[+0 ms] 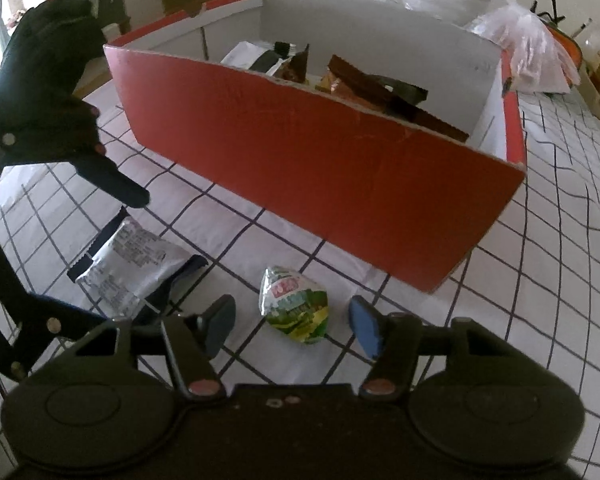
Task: Organize snacks
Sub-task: 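Grasp the white-and-blue packet with the left gripper while the right grasps the green candy, then carry the white packet and green candy with both grippers over the box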
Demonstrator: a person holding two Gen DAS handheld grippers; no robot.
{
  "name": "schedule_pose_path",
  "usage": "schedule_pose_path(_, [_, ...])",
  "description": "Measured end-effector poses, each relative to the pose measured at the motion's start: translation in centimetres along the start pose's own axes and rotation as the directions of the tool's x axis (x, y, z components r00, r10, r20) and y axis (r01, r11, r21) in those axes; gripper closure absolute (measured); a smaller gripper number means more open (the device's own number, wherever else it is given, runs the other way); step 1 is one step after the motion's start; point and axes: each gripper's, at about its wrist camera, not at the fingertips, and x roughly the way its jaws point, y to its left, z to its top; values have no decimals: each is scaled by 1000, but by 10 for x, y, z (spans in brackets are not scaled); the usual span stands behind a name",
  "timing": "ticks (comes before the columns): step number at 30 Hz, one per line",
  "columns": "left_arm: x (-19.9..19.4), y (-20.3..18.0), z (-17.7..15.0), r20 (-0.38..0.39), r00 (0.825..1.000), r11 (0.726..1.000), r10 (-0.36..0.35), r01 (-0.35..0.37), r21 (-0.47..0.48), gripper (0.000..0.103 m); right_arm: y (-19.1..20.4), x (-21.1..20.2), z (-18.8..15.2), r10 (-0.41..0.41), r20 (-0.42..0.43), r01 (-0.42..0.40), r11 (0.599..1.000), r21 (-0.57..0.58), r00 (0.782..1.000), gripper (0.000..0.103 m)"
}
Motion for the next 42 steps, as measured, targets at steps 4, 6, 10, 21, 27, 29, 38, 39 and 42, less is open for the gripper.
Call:
schedule_pose_path(4, [7,2,-3,-23,999,1000,-24,24,-15,23,-1,1,3,9,3,-9,1000,-11,1000,42])
schedule_pose_path(6, [8,2,-7,-28,999,1000,-19,19,-25,23,-1,2,3,9,8,-9,1000,-11,1000,43])
schedule_pose_path(10, [7,5,-13,-20,1000,996,-7,6,-86,25,0,2,3,6,22,-6,1000,-2,1000,50])
schedule_pose_path(21, [-6,5,-23,-9,995,947,101,-99,-305,53,12,-3,-3,-52,46,49,998,49,998,70])
schedule_pose_path(27, [-8,15,-30,-19,991,894,129,-125,-430,54,16,-9,-6,-100,43,94,988,123,994,70])
schedule_pose_path(29, [-12,17,-35,-16,992,873,127,-119,-473,54,17,-14,-8,-109,45,101,983,153,993,70])
schedule_pose_path(38, [-49,21,-49,43,985,791,167,-108,-602,55,27,-55,-8,-127,113,98,969,228,986,70])
schedule_pose_path(39, [-56,21,-48,56,983,785,177,-107,-610,55,28,-60,-6,-128,122,97,968,233,984,70])
schedule_pose_path(42, [-76,23,-42,102,974,770,203,-94,-631,55,29,-77,2,-145,158,103,964,247,977,70])
